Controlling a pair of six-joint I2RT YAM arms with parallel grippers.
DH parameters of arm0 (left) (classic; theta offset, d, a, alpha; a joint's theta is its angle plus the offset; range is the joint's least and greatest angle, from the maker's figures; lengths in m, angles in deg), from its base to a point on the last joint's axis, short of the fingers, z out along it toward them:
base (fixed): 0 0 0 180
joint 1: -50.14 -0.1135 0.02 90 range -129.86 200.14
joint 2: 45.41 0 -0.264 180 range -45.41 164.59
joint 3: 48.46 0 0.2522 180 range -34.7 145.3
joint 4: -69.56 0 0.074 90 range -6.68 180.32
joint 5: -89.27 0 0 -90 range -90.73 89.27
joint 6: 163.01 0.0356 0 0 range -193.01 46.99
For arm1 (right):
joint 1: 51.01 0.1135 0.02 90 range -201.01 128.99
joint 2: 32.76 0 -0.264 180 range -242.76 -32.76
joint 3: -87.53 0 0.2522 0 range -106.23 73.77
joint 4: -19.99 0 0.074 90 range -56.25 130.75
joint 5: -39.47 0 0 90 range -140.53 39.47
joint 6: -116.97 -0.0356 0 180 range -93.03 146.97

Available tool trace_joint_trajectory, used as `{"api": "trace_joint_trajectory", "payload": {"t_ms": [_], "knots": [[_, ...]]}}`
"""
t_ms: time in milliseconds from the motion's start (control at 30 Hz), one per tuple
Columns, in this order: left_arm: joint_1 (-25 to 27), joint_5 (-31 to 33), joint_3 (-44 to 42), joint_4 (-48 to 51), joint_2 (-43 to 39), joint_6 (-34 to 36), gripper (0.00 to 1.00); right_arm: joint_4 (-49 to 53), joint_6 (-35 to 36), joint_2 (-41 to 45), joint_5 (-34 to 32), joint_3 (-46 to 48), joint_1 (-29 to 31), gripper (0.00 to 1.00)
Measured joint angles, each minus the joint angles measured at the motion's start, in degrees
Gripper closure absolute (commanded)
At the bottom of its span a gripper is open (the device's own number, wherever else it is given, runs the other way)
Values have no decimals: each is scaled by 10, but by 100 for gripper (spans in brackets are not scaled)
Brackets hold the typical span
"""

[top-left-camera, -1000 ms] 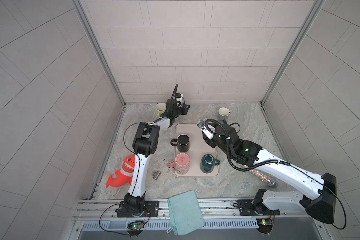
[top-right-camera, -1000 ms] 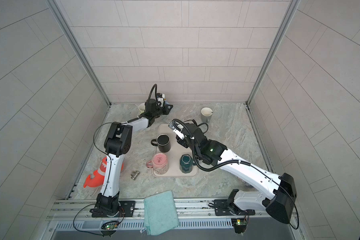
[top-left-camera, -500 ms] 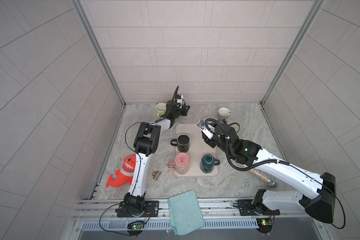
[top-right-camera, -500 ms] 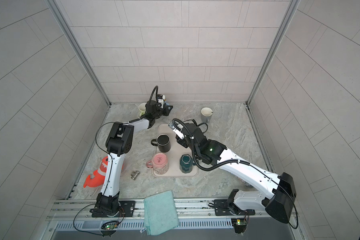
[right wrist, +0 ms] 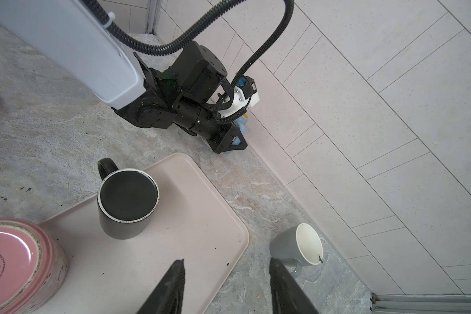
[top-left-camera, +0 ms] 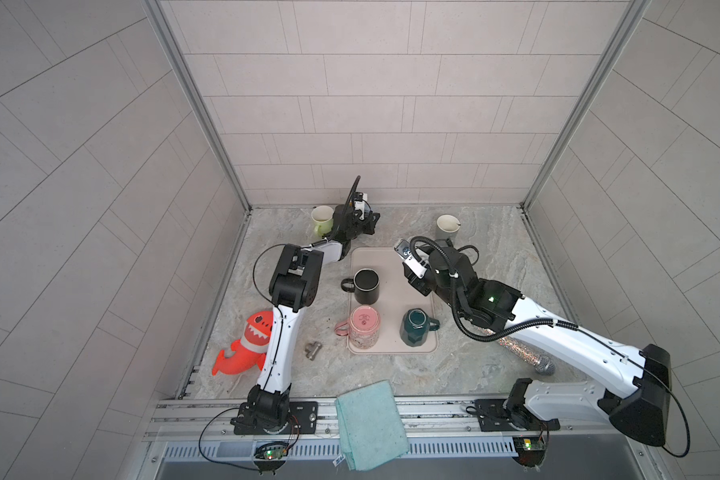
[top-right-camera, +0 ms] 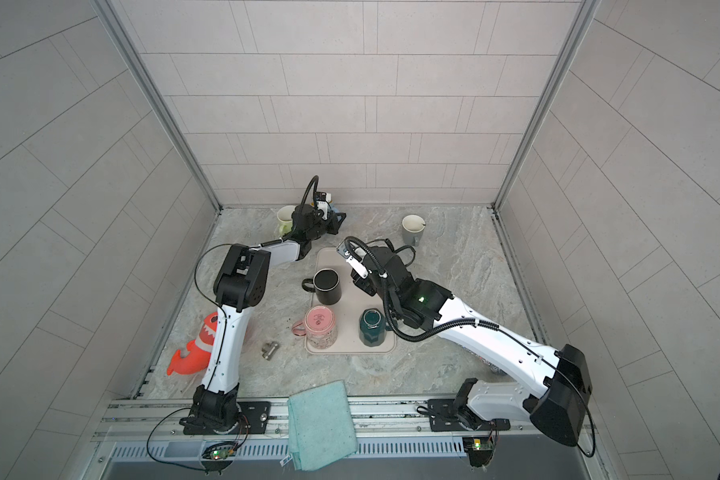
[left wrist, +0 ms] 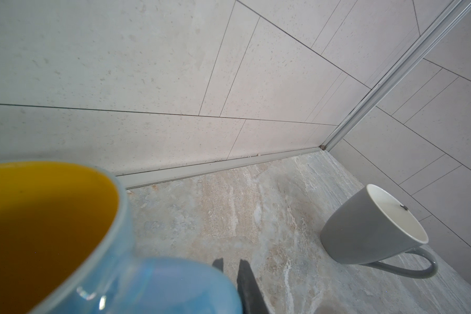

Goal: Turn the mug right side up
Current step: 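Lower the blue butterfly mug upright onto the table beside the light green mug, then open the left gripper and raise it away from the blue mug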

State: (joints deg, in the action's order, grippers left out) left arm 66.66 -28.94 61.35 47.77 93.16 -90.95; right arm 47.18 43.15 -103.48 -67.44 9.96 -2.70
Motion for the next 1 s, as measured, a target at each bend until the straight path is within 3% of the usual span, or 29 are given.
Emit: {"api": "trace_joint_trajectory", "payload": {"t_ms": [533, 1000], "knots": [[0, -3, -7, -16, 0, 0, 78, -4, -2, 0, 0, 0, 0, 49], [2, -12, -29, -34, -2, 0, 75, -8, -10, 0, 0, 2, 0, 49]]}}
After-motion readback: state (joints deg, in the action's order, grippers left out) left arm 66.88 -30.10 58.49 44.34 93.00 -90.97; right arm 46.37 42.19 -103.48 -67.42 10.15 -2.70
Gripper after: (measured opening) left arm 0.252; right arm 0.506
